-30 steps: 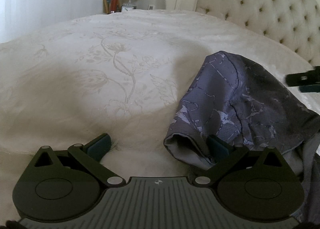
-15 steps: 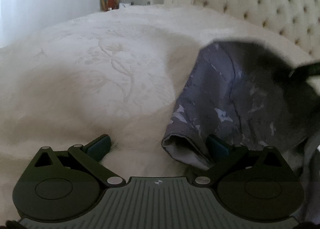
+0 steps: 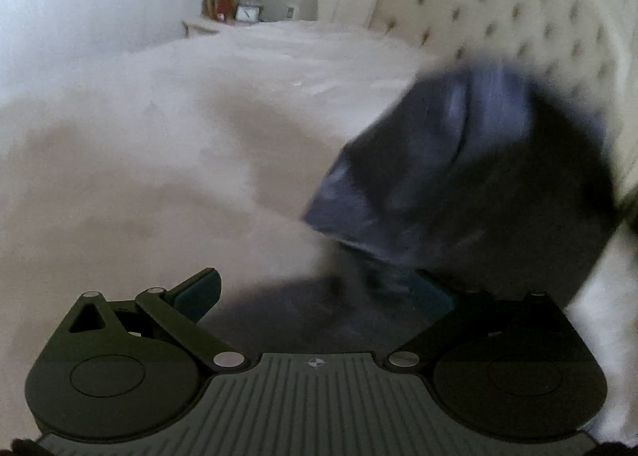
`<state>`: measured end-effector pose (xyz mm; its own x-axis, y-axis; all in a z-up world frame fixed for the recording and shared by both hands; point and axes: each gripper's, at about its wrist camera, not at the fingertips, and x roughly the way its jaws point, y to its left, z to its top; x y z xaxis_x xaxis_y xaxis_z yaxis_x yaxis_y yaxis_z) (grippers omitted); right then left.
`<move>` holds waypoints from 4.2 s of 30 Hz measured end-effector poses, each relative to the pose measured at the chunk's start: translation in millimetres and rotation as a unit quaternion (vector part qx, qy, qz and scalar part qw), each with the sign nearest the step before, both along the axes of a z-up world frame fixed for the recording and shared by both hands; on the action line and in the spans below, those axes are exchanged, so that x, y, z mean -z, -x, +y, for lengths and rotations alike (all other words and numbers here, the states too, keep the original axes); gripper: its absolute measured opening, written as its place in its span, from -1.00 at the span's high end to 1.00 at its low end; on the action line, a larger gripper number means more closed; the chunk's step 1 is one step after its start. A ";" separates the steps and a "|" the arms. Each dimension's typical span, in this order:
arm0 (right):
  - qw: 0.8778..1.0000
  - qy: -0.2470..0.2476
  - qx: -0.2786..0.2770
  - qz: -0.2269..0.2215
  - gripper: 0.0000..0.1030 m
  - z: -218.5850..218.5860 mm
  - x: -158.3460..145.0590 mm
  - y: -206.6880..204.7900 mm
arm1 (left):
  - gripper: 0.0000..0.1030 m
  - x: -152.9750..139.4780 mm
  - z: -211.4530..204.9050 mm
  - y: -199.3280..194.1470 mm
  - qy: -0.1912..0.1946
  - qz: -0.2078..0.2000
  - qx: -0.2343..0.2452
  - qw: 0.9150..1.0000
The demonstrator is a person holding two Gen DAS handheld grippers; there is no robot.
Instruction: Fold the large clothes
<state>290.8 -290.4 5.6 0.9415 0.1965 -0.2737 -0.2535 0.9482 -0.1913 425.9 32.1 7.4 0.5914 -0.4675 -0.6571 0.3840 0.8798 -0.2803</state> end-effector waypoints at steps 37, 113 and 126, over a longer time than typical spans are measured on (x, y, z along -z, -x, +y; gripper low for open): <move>0.964 -0.218 0.005 0.148 -0.51 -3.2 66.1 87.0 | 0.90 51.0 3.6 28.6 0.126 0.121 -0.039 0.984; 0.871 -0.439 0.012 0.221 -0.37 -47.7 105.5 69.6 | 0.87 79.1 15.1 108.8 0.196 0.130 -0.030 0.971; 0.844 -0.507 0.110 0.135 -0.37 -109.8 88.8 22.4 | 0.84 92.4 4.0 113.9 0.157 0.135 -0.013 0.978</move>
<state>268.4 -400.2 -83.2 0.9159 0.2869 -0.2805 0.0462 0.6191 0.7840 312.0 36.1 -84.9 0.4302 -0.6592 -0.6167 0.2377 0.7418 -0.6271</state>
